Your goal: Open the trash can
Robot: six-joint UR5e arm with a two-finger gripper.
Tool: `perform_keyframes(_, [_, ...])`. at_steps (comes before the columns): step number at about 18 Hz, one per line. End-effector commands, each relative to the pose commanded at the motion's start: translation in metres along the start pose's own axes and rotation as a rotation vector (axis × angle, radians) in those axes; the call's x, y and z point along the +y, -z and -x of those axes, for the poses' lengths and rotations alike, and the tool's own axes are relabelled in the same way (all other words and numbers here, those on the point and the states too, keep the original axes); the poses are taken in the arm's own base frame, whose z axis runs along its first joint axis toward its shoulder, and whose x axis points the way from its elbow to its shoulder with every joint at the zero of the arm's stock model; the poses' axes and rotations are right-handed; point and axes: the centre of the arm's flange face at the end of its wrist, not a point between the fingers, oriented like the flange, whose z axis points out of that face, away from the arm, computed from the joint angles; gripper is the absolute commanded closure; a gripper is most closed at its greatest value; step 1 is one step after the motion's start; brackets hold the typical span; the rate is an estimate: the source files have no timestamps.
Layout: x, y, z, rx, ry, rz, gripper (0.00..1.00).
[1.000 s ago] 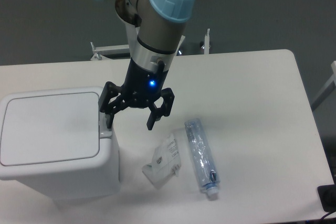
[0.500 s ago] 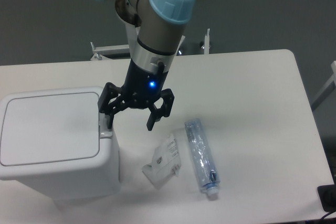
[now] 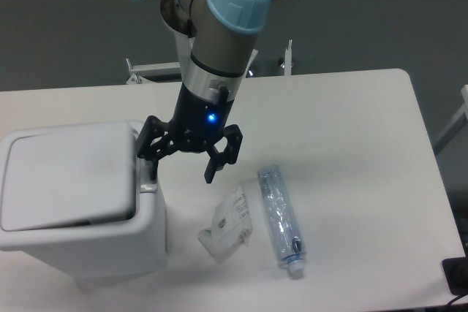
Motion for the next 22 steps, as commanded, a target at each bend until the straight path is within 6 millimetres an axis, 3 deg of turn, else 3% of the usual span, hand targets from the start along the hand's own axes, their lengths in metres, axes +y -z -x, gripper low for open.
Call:
perform_keyframes(3, [-0.001, 0.003, -0.002, 0.000, -0.004, -0.005, 0.00])
perform_keyframes(7, [-0.028, 0.046, -0.011, -0.019, -0.048, -0.110, 0.00])
perform_keyframes(9, [-0.050, 0.086, 0.011, -0.057, -0.044, -0.197, 0.00])
perform_keyframes(10, [-0.051, 0.092, 0.027, -0.072, -0.046, -0.203, 0.00])
perform_keyframes(12, [-0.047, 0.090, 0.048, -0.119, -0.115, -0.184, 0.00])
perform_keyframes(15, [-0.040, 0.095, 0.080, -0.356, -0.119, -0.128, 0.00])
perform_keyframes(18, [-0.033, 0.088, 0.089, -0.418, -0.154, -0.075, 0.00])
perform_keyframes(22, [-0.014, 0.077, 0.101, -0.475, -0.322, 0.040, 0.00])
